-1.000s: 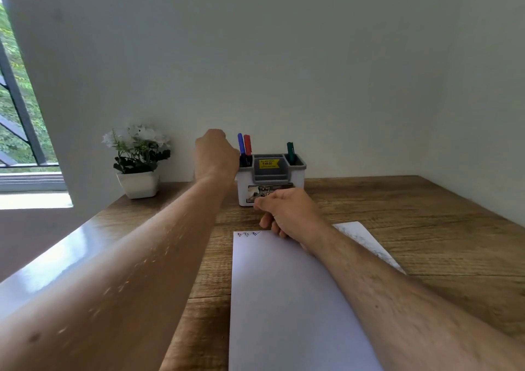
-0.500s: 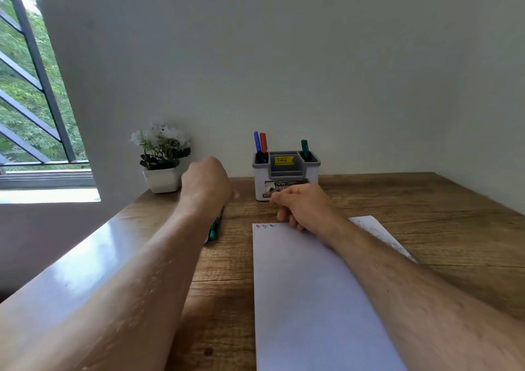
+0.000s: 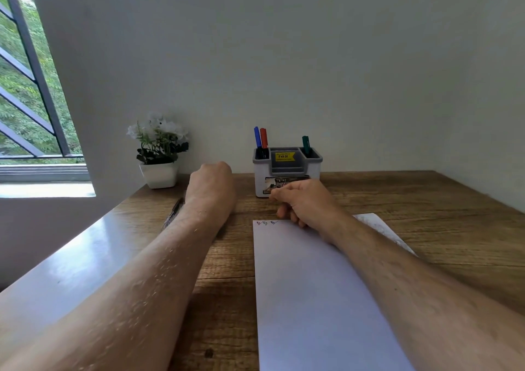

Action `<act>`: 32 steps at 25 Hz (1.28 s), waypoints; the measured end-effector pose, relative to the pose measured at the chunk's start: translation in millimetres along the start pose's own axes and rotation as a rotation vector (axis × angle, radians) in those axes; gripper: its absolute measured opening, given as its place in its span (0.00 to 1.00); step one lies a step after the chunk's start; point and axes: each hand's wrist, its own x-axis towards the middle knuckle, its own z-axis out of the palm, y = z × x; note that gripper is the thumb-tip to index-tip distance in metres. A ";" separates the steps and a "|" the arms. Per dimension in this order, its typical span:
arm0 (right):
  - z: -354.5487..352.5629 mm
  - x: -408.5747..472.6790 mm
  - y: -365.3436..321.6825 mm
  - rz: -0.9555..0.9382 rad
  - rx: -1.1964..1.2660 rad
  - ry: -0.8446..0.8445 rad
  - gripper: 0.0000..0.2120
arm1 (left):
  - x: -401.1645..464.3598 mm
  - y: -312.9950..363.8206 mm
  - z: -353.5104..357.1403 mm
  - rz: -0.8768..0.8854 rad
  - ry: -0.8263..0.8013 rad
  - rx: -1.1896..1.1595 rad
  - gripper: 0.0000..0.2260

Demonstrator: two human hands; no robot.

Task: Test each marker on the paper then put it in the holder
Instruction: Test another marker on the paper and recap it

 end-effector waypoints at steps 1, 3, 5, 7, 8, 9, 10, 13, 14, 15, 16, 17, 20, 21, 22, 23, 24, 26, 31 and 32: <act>-0.3 -0.1 0.1 0.000 0.001 -0.004 0.09 | 0.8 1.4 1.2 -0.015 -0.013 -0.037 0.06; -0.6 0.1 0.2 -0.001 0.006 -0.007 0.09 | 3.0 2.8 4.1 -0.036 -0.034 -0.109 0.06; -0.2 0.8 0.3 -0.001 0.008 -0.010 0.09 | 5.3 2.9 8.9 -0.039 -0.041 -0.116 0.07; 0.2 1.2 0.8 -0.001 0.008 -0.010 0.09 | 6.5 3.8 12.6 -0.041 -0.052 -0.109 0.08; 0.2 1.2 1.1 -0.002 0.011 -0.008 0.09 | 7.3 4.3 14.1 -0.044 -0.064 -0.115 0.08; 0.2 1.3 1.4 -0.002 0.016 -0.007 0.09 | 7.7 4.2 15.2 -0.047 -0.078 -0.123 0.09; 0.0 1.3 1.6 -0.002 0.021 -0.007 0.09 | 8.3 3.7 16.0 -0.047 -0.089 -0.126 0.09; -0.1 1.4 1.6 0.000 0.024 -0.006 0.10 | 8.8 1.9 16.9 -0.041 -0.097 -0.105 0.08; 0.0 1.5 1.5 0.001 0.023 -0.005 0.10 | 8.5 2.2 16.9 -0.039 -0.097 -0.102 0.08; 0.3 1.6 1.5 0.002 0.020 -0.005 0.10 | 7.6 3.2 16.4 -0.037 -0.098 -0.100 0.08; 0.6 1.7 1.4 0.003 0.018 -0.004 0.10 | 6.8 4.4 16.1 -0.037 -0.101 -0.099 0.08; 0.8 1.7 1.4 0.003 0.015 -0.003 0.10 | 5.8 5.9 15.8 -0.036 -0.102 -0.097 0.09; 0.9 2.1 1.3 0.002 0.014 -0.001 0.10 | 2.4 10.1 13.5 -0.027 -0.100 -0.103 0.08; 0.9 2.4 1.5 0.000 0.015 0.000 0.10 | 1.3 11.3 12.7 -0.029 -0.097 -0.112 0.08; 1.0 2.7 1.9 -0.001 0.015 0.000 0.10 | 0.2 12.2 11.6 -0.039 -0.096 -0.127 0.08; 1.2 3.2 2.4 -0.002 0.014 0.002 0.10 | -1.1 13.1 9.9 -0.051 -0.093 -0.145 0.08; 1.2 3.2 3.0 -0.003 0.014 0.004 0.10 | -2.3 13.9 7.6 -0.065 -0.084 -0.172 0.08; 1.2 3.4 3.8 -0.002 0.020 0.004 0.09 | -3.0 14.3 2.6 -0.104 -0.057 -0.278 0.09; 1.7 4.0 3.4 -0.001 0.029 0.011 0.10 | -7.3 18.2 -10.7 -0.093 0.027 -0.737 0.16; 2.0 3.6 3.2 -0.003 0.031 0.016 0.10 | -8.3 20.4 -10.9 -0.066 0.033 -0.823 0.20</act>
